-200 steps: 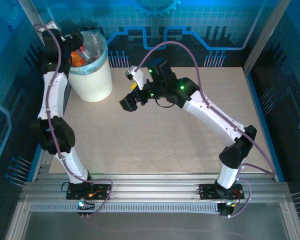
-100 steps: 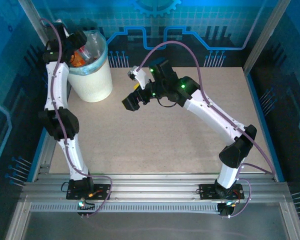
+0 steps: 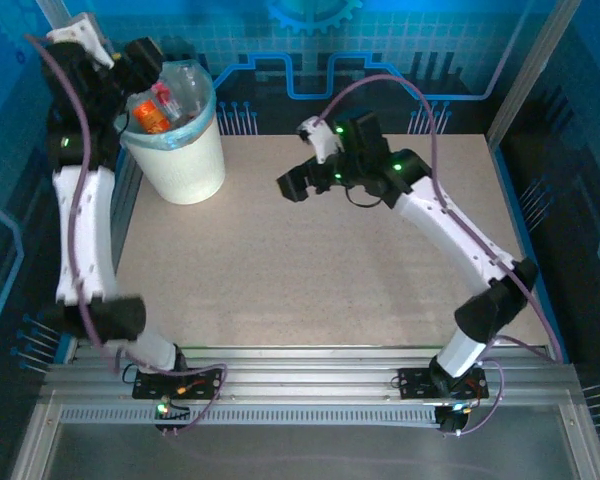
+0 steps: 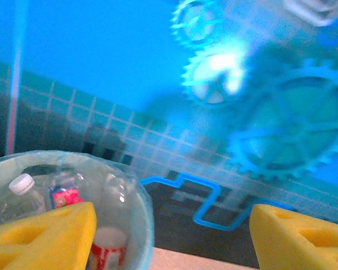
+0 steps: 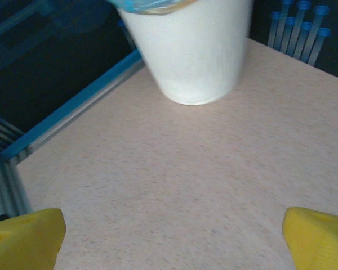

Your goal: Put the plastic bottles in the bin

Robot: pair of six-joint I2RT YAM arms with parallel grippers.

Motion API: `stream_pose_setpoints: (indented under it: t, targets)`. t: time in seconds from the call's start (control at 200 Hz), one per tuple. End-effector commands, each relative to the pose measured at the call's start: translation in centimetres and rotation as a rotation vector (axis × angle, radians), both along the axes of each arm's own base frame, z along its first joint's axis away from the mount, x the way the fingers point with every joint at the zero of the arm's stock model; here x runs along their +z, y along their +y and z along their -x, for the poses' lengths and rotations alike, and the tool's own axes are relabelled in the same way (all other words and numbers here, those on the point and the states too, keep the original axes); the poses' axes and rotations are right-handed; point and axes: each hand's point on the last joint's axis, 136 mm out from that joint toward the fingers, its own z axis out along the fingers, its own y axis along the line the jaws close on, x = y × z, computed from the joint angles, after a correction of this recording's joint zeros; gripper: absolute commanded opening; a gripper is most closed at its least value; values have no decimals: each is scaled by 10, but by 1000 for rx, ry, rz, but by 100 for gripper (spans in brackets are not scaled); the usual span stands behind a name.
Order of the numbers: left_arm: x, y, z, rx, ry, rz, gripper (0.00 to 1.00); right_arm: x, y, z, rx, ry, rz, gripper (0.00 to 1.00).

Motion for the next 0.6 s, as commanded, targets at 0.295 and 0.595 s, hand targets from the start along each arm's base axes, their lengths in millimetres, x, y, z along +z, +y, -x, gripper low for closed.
stream_pose_setpoints:
  t: [0.295, 0.595]
  targets:
    - [-209, -63, 93, -22, 117, -147, 74, -50, -219, -31, -730, -85, -123, 100]
    - [-334, -35, 83, 167, 184, -359, 84, -154, -300, -14, -987, -191, 153, 100]
